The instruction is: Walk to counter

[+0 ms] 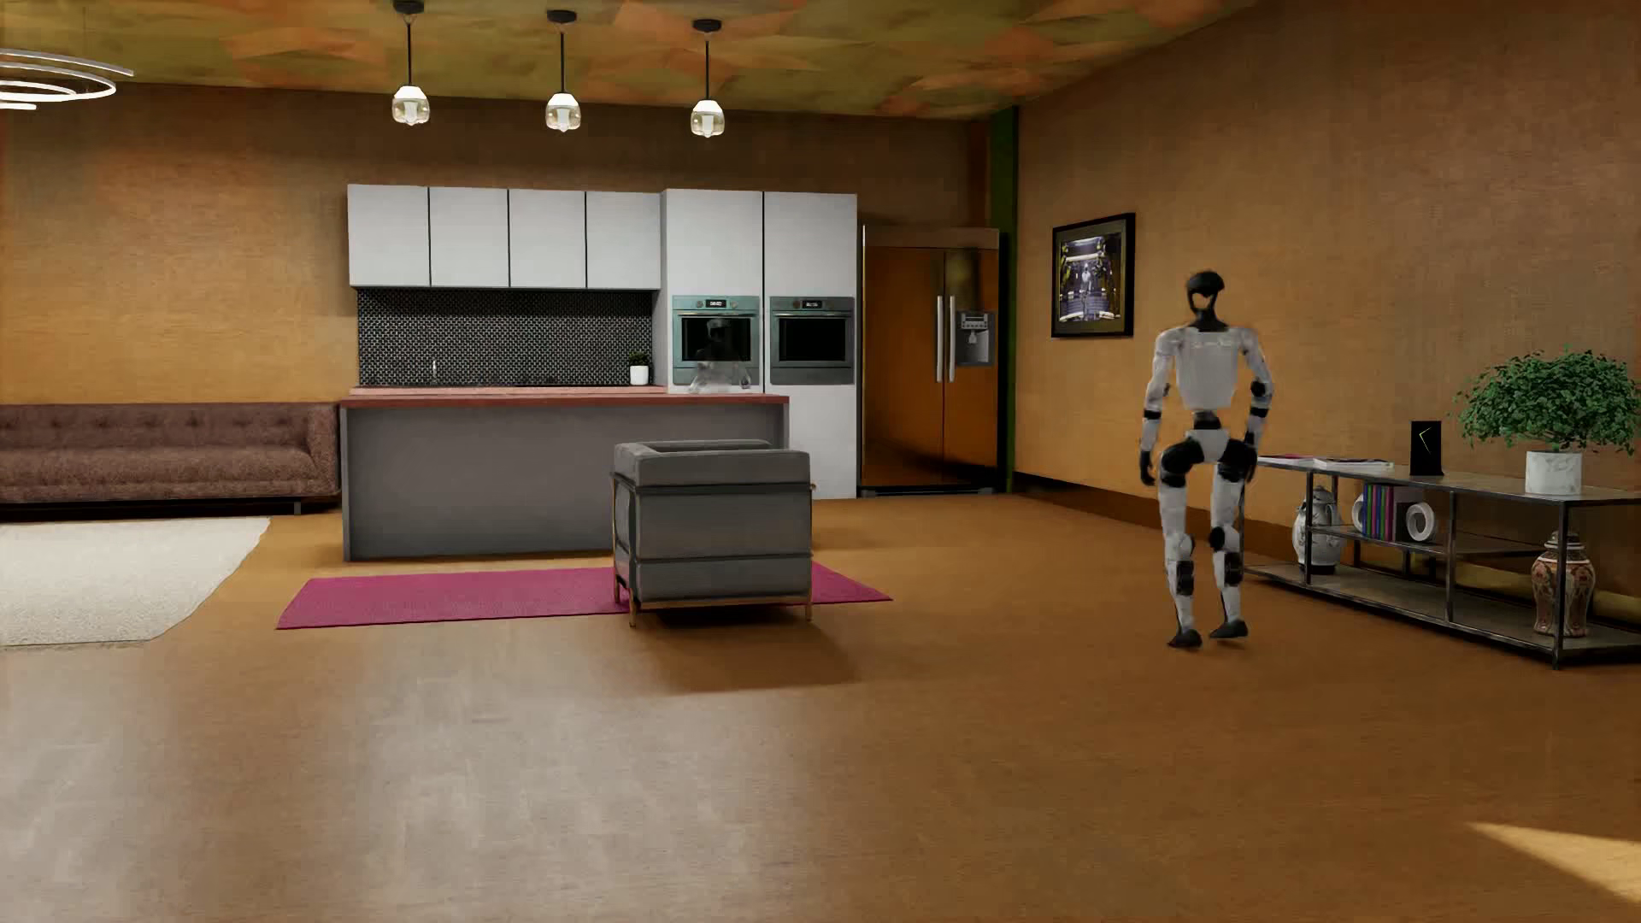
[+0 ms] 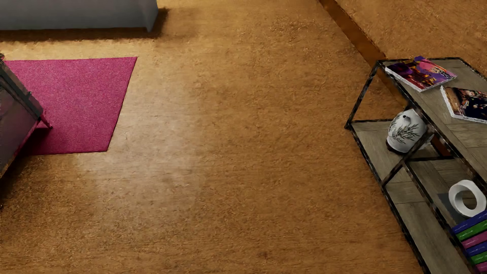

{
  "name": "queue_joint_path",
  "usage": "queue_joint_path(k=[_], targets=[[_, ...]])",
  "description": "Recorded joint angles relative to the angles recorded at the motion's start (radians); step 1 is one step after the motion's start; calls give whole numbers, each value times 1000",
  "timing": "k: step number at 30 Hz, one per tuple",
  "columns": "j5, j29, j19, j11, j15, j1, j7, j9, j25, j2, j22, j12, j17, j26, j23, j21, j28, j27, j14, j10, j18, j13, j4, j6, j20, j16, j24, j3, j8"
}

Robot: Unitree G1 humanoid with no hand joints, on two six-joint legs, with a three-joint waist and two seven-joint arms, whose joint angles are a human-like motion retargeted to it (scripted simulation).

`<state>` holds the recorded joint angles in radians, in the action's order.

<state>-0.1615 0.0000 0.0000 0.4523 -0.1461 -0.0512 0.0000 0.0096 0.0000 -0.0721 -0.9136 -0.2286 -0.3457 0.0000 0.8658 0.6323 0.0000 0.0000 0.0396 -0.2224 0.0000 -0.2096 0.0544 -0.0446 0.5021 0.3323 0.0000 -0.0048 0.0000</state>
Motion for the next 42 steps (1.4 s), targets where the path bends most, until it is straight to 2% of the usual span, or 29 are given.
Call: queue_joint_path(k=[1, 2, 3, 6, 8, 10, 13, 16, 18, 19, 21, 22, 23, 25, 26, 27, 29, 30, 31, 32, 33, 34, 35, 36, 37, 38, 39, 40, 42], targets=[[-1, 0, 0, 7, 10, 3, 0, 2, 0, 1, 1, -4, -3, 0, -11, 4, 0, 0, 37, -98, 0, -4, -3, 4, 6, 3, 0, -2, 0], [-3, 0, 0, 15, 15, 9, 0, 3, 0, 2, 1, -11, -6, 0, -23, 10, 0, 0, 162, -254, 0, -8, -11, 7, 8, 5, 0, 10, 0], [-10, 0, 0, 26, 15, 42, 0, 0, 0, -3, 1, -18, -7, 0, -33, 12, 0, 0, 242, -288, 0, -10, -15, 9, -2, 8, 0, 32, 0], [-35, 0, 0, 46, -23, 221, 0, 67, 0, 68, 29, -34, -33, 0, -102, -10, 0, 0, 278, -618, 0, 1, 12, -13, -43, 5, 0, 71, 0], [-25, 0, 0, 27, -100, 351, 0, 89, 0, 123, 44, -50, -39, 0, -155, -25, 0, 0, 275, -759, 0, 21, 15, -11, -47, 4, 0, 130, 0], [12, 0, 0, -8, -174, 456, 0, 85, 0, 177, 36, -78, -19, 0, -175, -57, 0, 0, 246, -709, 0, 45, 16, 19, -52, 16, 0, 211, 0], [27, 0, 0, -50, -319, 584, 0, 106, 0, 302, -15, -95, -40, 0, -219, -25, 0, 0, 116, -552, 0, 90, 44, 22, -27, 20, 0, 241, 0], [40, 0, 0, -58, -360, 659, 0, 107, 0, 401, -63, -97, -41, 0, -209, -5, 0, 0, 98, -436, 0, 130, 64, 18, 3, 16, 0, 278, 0], [67, 0, 0, -43, -305, 687, 0, 97, 0, 450, -86, -109, -35, 0, -165, -17, 0, 0, 123, -510, 0, 123, 65, 25, -7, 15, 0, 311, 0], [81, 0, 0, -5, -226, 694, 0, 89, 0, 449, -99, -109, -27, 0, -143, 2, 0, 0, 131, -571, 0, 106, 62, 36, -12, 17, 0, 330, 0], [116, 0, 0, 191, 57, 652, 0, 84, 0, 396, -129, -97, -15, 0, -58, 45, 0, 0, 189, -670, 0, 71, 23, 59, 9, 17, 0, 322, 0], [118, 0, 0, 366, 205, 604, 0, 83, 0, 320, -128, -89, -12, 0, -17, 56, 0, 0, 228, -681, 0, 53, 4, 49, 9, 13, 0, 297, 0], [120, 0, 0, 574, 281, 541, 0, 91, 0, 216, -107, -81, -16, 0, 8, 66, 0, 0, 261, -673, 0, 38, -15, 39, 4, 8, 0, 268, 0], [114, 0, 0, 864, 256, 385, 0, 111, 0, 5, -41, -61, -20, 0, 13, 43, 0, 0, 309, -614, 0, -9, -46, 17, 0, 5, 0, 174, 0], [100, 0, 0, 874, 244, 298, 0, 115, 0, -102, -6, -46, -19, 0, 14, 36, 0, 0, 315, -558, 0, -28, -45, -2, -5, 6, 0, 121, 0], [87, 0, 0, 793, 259, 206, 0, 125, 0, -194, 33, -34, -24, 0, 23, 53, 0, 0, 307, -489, 0, -34, -45, -18, -23, 9, 0, 69, 0], [76, 0, 0, 460, 373, 23, 0, 126, 0, -325, 110, -26, -33, 0, 18, 44, 0, 0, 310, -363, 0, -67, -35, -39, -51, 21, 0, -29, 0], [83, 0, 0, 275, 370, -56, 0, 121, 0, -368, 145, -12, -37, 0, 11, 40, 0, 0, 329, -315, 0, -79, -29, -47, -46, 32, 0, -76, 0], [89, 0, 0, 128, 259, -120, 0, 111, 0, -409, 176, 4, -38, 0, 6, 36, 0, 0, 354, -286, 0, -85, -27, -47, -54, 43, 0, -106, 0], [98, 0, 0, 45, 83, -178, 0, 105, 0, -440, 194, 23, -41, 0, 1, 34, 0, 0, 378, -275, 0, -92, -22, -50, -56, 52, 0, -130, 0], [113, 0, 0, 40, -16, -219, 0, 104, 0, -459, 200, 42, -43, 0, -1, 32, 0, 0, 389, -280, 0, -96, -12, -57, -58, 56, 0, -155, 0], [121, 0, 0, 64, 62, -247, 0, 104, 0, -480, 194, 52, -41, 0, 3, 27, 0, 0, 375, -301, 0, -99, -4, -61, -70, 53, 0, -180, 0], [106, 0, 0, 101, 242, -270, 0, 103, 0, -516, 176, 43, -39, 0, 12, 33, 0, 0, 323, -347, 0, -104, 16, -68, -86, 47, 0, -206, 0], [87, 0, 0, 183, 387, -251, 0, 91, 0, -538, 151, 32, -34, 0, 28, 33, 0, 0, 207, -432, 0, -101, 45, -88, -102, 34, 0, -207, 0], [48, 0, 0, 245, 432, -211, 0, 81, 0, -521, 114, 16, -31, 0, 51, 44, 0, 0, 53, -570, 0, -98, 71, -108, -99, 21, 0, -177, 0], [8, 0, 0, 276, 415, -130, 0, 72, 0, -477, 84, -3, -26, 0, 65, 57, 0, 0, -62, -755, 0, -87, 81, -109, -80, 21, 0, -138, 0], [-32, 0, 0, 276, 369, -18, 0, 66, 0, -415, 76, -23, -17, 0, 73, 31, 0, 0, -61, -947, 0, -76, 102, -113, -68, 22, 0, -101, 0], [-54, 0, 0, 244, 298, 80, 0, 70, 0, -318, 75, -43, -10, 0, 74, -6, 0, 0, 46, -1081, 0, -64, 109, -110, -69, 19, 0, -58, 0], [-43, 0, 0, 145, 144, 261, 0, 79, 0, -104, 48, -66, -23, 0, 44, -11, 0, 0, 218, -1102, 0, -21, 77, -62, -50, 21, 0, 57, 0]])
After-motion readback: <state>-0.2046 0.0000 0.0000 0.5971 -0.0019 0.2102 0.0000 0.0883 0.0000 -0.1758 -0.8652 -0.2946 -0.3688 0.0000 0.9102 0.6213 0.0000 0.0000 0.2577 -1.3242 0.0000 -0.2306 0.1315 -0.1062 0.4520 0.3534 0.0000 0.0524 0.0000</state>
